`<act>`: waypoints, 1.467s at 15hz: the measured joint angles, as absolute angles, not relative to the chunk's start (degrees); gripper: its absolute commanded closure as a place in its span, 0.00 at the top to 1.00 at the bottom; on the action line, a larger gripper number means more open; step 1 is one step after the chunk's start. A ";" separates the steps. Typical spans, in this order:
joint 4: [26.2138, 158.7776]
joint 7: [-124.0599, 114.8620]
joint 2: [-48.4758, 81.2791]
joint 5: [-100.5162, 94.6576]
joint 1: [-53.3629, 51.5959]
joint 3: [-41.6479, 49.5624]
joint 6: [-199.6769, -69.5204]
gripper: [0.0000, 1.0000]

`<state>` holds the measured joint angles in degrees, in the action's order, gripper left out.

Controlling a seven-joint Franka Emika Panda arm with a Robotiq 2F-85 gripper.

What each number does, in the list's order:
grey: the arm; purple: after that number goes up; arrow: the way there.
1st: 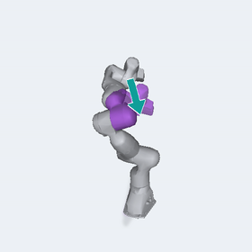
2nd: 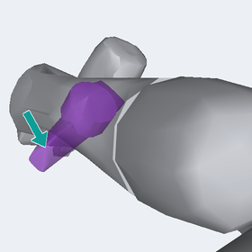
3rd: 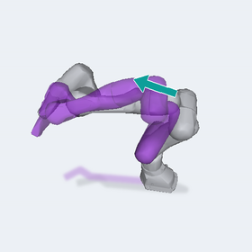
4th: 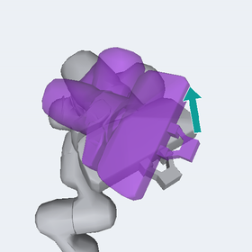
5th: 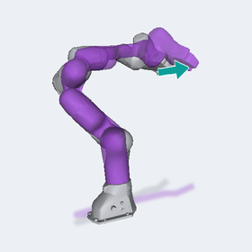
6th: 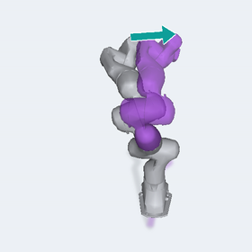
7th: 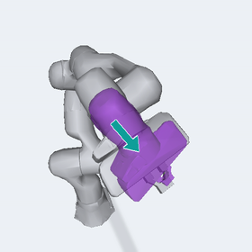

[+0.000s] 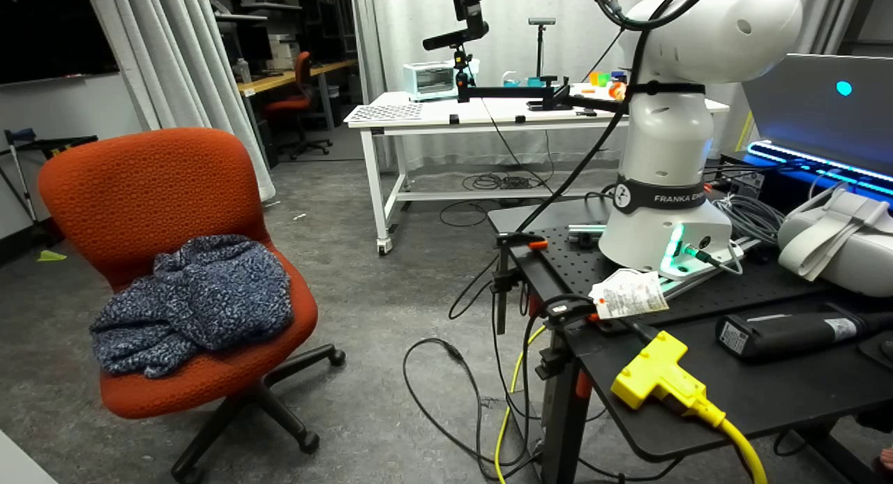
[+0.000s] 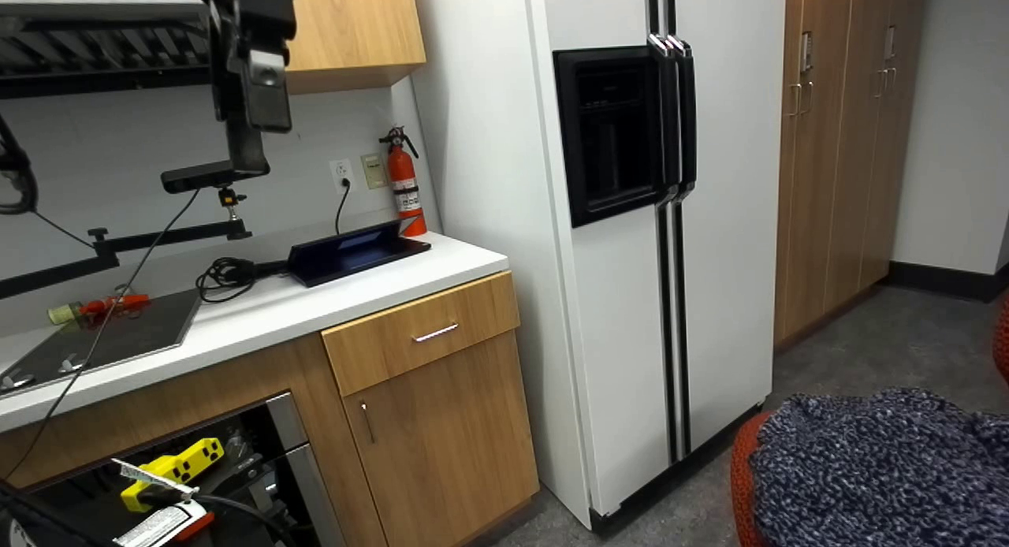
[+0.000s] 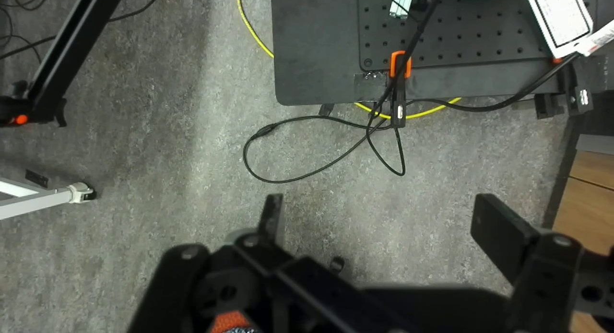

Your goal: Open the top drawer of the kitchen unit

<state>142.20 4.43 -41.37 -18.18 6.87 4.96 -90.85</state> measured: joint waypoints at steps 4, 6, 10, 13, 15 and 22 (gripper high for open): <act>142.35 4.26 -41.30 -18.45 6.87 4.99 -91.66 1.00; 138.96 3.19 -38.78 -17.70 6.36 4.35 -94.26 1.00; 127.28 -0.02 -27.48 -15.81 4.98 2.08 -97.73 1.00; 117.90 -1.17 -18.09 -14.04 4.31 0.56 -97.81 1.00; 111.86 -1.22 -11.85 -11.22 3.50 0.14 -97.74 1.00; 93.79 -1.16 8.84 1.71 0.78 -1.17 -94.69 1.00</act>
<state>93.79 -1.16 8.84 1.71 0.78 -1.17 -94.69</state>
